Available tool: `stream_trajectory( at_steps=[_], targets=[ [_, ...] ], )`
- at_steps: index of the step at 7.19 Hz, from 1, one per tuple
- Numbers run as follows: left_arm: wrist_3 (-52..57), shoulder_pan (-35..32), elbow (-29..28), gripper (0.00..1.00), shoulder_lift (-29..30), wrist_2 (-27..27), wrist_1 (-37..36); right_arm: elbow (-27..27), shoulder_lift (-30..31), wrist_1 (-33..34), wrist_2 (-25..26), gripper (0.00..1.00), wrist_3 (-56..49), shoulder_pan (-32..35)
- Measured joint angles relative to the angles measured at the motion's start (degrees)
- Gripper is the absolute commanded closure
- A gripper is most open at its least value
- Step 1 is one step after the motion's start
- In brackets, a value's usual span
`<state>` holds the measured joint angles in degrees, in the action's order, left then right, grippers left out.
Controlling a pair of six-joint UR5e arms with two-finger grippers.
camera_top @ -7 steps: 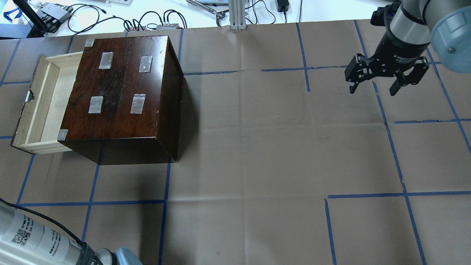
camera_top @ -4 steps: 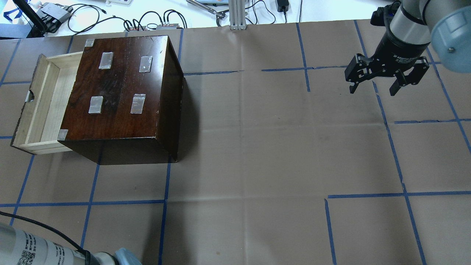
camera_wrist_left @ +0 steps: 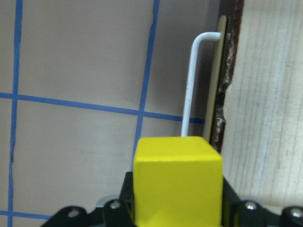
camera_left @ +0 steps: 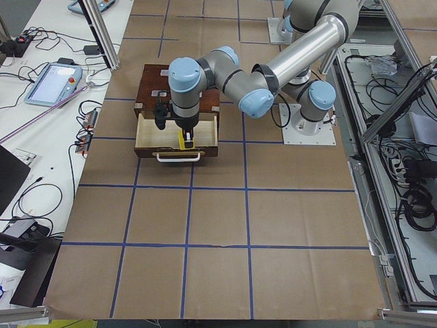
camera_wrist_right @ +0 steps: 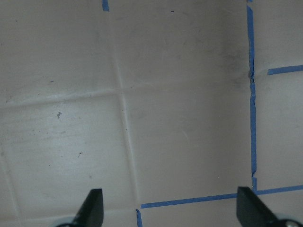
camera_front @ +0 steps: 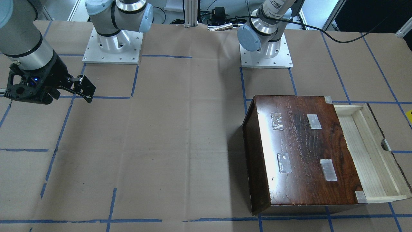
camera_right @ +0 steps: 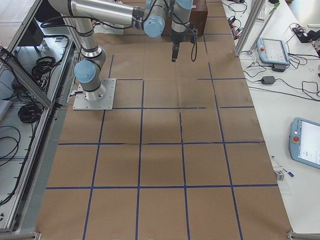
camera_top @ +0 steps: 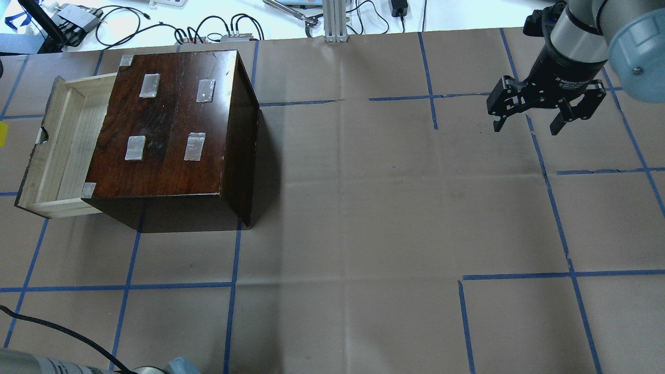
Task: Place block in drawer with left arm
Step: 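Lift the yellow cube and carry it over the open drawer, then lower the cube into the drawer and open the left gripper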
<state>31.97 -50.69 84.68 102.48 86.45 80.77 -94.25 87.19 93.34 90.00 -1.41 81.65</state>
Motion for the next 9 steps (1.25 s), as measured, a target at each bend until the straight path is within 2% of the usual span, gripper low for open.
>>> stream_trajectory(
  at_steps=[3, 9],
  targets=[
    [-3.5, -4.1, 6.0, 0.97, -3.1, 0.0, -4.3, -0.1, 0.0, 0.0, 0.0, 0.00, 0.0, 0.0],
    [-4.6, -8.5, 8.4, 0.96, -1.8, 0.0, -5.1, 0.0, 0.0, 0.0, 0.0, 0.00, 0.0, 0.0]
  ],
)
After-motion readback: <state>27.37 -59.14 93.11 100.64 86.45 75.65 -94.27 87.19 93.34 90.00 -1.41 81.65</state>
